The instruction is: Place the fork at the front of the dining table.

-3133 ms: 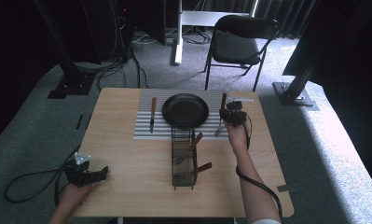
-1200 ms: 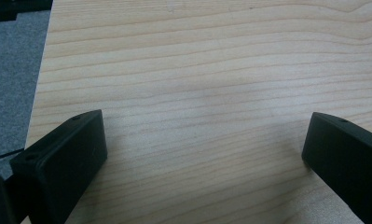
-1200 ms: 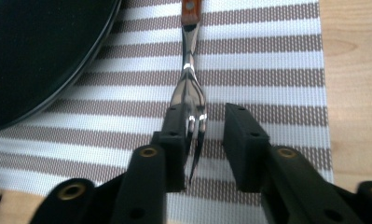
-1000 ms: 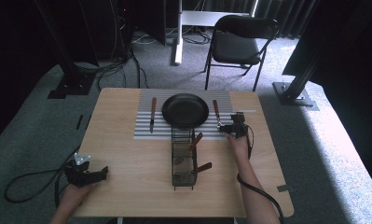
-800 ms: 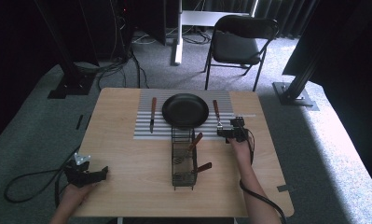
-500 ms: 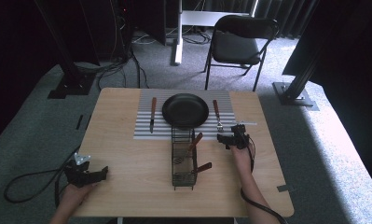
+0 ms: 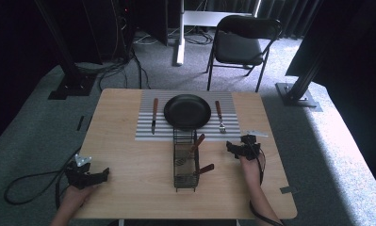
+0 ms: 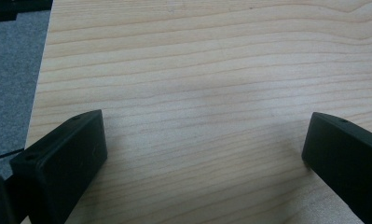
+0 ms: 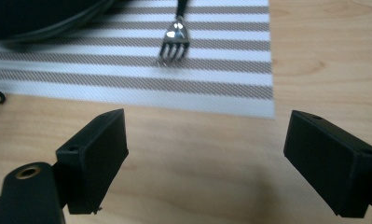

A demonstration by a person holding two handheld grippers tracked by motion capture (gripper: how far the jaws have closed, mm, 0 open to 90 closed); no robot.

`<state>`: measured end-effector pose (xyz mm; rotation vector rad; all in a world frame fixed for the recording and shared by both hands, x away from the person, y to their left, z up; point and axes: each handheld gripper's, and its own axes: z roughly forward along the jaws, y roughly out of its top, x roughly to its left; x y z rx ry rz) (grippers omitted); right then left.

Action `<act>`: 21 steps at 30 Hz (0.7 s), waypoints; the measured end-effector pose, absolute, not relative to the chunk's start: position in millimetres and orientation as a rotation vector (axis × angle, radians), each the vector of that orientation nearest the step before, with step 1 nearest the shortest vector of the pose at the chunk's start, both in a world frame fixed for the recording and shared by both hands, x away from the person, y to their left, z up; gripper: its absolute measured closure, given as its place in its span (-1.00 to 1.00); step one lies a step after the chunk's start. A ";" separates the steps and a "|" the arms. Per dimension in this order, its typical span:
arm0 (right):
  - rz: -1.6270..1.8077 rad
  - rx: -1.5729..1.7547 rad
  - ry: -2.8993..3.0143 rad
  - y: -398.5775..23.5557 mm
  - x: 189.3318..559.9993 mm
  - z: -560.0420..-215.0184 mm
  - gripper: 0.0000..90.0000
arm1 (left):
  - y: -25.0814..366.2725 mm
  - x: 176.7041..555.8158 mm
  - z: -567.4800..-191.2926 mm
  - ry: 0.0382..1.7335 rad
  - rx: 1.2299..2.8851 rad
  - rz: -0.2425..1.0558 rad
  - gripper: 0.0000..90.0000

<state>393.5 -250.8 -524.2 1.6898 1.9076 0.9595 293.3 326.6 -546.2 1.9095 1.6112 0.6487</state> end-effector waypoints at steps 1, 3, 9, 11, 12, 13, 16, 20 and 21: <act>0.956 1.692 1.901 -252.3 390.7 -524.9 -0.72 | 326.5 293.3 -546.2 1.611 1.909 0.649 -1.00; 0.951 1.684 1.897 -255.9 385.4 -526.7 -0.72 | 326.5 293.4 -546.2 1.611 1.909 0.649 -1.00; 0.948 1.699 1.888 -266.8 370.9 -531.3 -0.72 | 326.6 293.4 -546.2 1.611 1.909 0.649 -1.00; 0.943 1.699 1.884 -269.7 366.1 -532.4 -0.72 | 326.6 293.3 -546.2 1.611 1.909 0.649 -1.00; 0.942 1.699 1.873 -271.2 363.3 -533.0 -0.72 | 326.6 293.3 -546.2 1.611 1.909 0.649 -1.00; 0.935 1.695 1.869 -272.8 360.5 -533.9 -0.72 | 326.6 293.3 -546.2 1.611 1.909 0.649 -1.00; 0.956 1.682 1.878 -277.4 351.9 -537.9 -0.72 | 326.5 293.4 -546.2 1.611 1.909 0.649 -1.00; 0.960 1.613 1.896 -279.0 342.6 -541.8 -0.72 | 326.5 293.3 -546.2 1.611 1.909 0.649 -1.00; 0.947 1.609 1.892 -279.2 339.4 -542.0 -0.72 | 326.5 293.3 -546.2 1.611 1.909 0.649 -1.00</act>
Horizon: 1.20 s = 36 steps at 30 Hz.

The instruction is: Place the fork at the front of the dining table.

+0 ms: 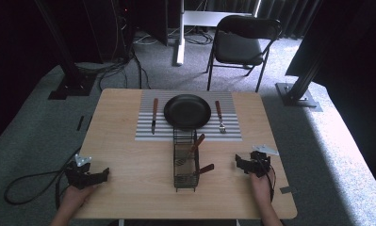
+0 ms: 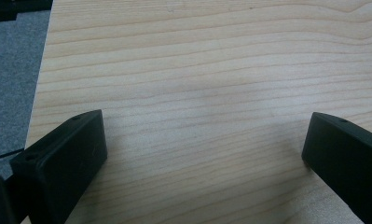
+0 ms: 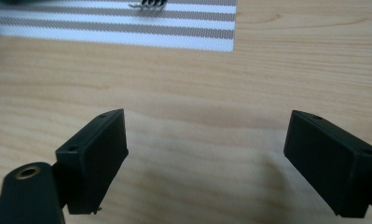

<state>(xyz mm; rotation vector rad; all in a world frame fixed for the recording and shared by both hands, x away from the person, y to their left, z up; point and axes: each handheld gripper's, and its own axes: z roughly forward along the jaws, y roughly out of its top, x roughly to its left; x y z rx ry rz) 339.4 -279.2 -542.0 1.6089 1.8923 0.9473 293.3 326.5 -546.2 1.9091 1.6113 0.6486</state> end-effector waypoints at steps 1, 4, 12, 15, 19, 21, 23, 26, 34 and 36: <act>0.943 1.605 1.888 -279.5 337.8 -542.3 -0.72 | 326.5 293.3 -546.2 1.611 1.909 0.649 -1.00; 0.934 1.587 1.885 -281.5 326.4 -544.9 -0.72 | 326.6 293.4 -546.2 1.611 1.909 0.648 -1.00; 0.954 1.592 1.898 -294.6 311.0 -546.1 -0.72 | 326.5 293.4 -546.2 1.611 1.909 0.649 -1.00; 0.937 1.586 1.898 -299.2 306.4 -547.3 -0.72 | 326.5 293.3 -546.2 1.611 1.909 0.648 -1.00; 0.891 1.576 1.904 -302.5 302.0 -547.9 -0.72 | 326.5 293.4 -546.2 1.612 1.907 0.649 -1.00; 0.828 1.602 1.893 -306.4 297.8 -548.8 -0.72 | 326.5 293.4 -546.2 1.611 1.909 0.649 -1.00; 0.816 1.638 1.889 -310.4 295.5 -549.6 -0.72 | 326.5 293.4 -546.2 1.611 1.908 0.649 -1.00; 0.804 1.671 1.853 -315.1 290.8 -549.8 -0.72 | 326.5 293.3 -546.2 1.612 1.908 0.648 -1.00; 0.795 1.686 1.837 -316.7 286.7 -549.8 -0.72 | 325.6 293.3 -545.9 1.628 1.902 0.653 -1.00; 0.796 1.685 1.837 -316.7 286.7 -549.8 -0.72 | 324.6 293.4 -546.1 1.640 1.890 0.659 -1.00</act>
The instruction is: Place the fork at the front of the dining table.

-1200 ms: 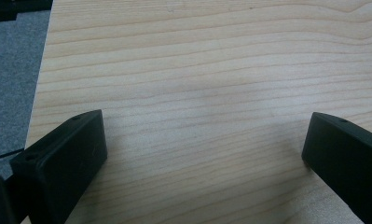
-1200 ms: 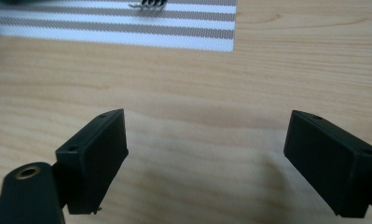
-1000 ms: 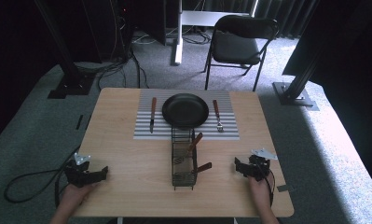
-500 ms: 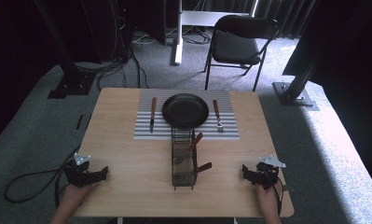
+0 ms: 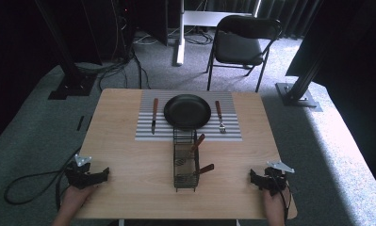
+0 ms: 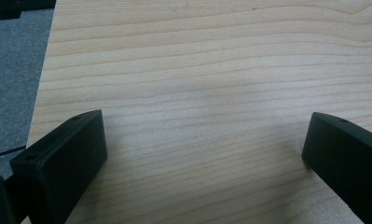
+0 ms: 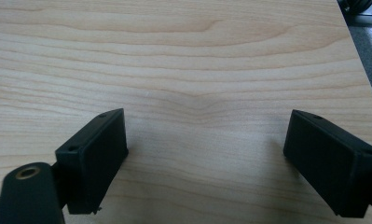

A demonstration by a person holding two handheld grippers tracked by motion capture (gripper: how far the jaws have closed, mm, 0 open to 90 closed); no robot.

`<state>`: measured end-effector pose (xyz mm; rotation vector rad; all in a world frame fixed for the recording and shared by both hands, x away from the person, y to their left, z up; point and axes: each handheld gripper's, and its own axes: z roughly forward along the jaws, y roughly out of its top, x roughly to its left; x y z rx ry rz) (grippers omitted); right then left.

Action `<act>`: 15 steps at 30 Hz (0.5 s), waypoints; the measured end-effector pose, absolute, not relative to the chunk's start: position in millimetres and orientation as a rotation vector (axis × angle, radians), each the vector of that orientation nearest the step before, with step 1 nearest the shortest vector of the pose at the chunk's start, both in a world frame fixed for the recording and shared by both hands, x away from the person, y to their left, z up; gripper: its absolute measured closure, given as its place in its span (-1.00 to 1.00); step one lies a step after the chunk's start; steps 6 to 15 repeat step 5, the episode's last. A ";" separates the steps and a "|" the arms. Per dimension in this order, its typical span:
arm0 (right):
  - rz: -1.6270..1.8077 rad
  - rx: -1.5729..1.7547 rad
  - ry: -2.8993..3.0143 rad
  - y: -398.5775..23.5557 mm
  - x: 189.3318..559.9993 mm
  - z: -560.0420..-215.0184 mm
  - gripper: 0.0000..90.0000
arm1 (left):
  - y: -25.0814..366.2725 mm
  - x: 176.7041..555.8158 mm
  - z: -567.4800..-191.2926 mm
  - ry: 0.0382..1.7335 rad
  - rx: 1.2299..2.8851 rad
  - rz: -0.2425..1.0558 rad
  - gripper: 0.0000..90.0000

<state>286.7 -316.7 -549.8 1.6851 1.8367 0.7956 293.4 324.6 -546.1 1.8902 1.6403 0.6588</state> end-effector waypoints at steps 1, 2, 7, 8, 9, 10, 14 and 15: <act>0.796 1.684 1.837 -316.8 286.8 -549.8 -0.72 | 324.0 293.7 -546.1 1.648 1.885 0.661 -1.00; 0.796 1.684 1.837 -316.8 286.8 -549.9 -0.72 | 323.5 293.9 -546.0 1.655 1.882 0.663 -1.00; 0.796 1.685 1.836 -316.7 286.9 -549.8 -0.72 | 322.9 294.0 -546.1 1.664 1.874 0.667 -1.00; 0.796 1.685 1.836 -316.7 286.9 -549.8 -0.72 | 322.9 294.0 -546.1 1.664 1.874 0.667 -1.00; 0.796 1.685 1.836 -316.7 286.9 -549.8 -0.72 | 322.9 294.0 -546.1 1.664 1.874 0.667 -1.00; 0.796 1.685 1.836 -316.7 286.9 -549.8 -0.72 | 322.9 294.0 -546.1 1.664 1.874 0.667 -1.00; 0.796 1.685 1.836 -316.7 286.9 -549.8 -0.72 | 322.9 294.0 -546.1 1.664 1.874 0.667 -1.00; 0.796 1.685 1.836 -316.7 286.9 -549.8 -0.72 | 322.9 294.0 -546.1 1.664 1.874 0.667 -1.00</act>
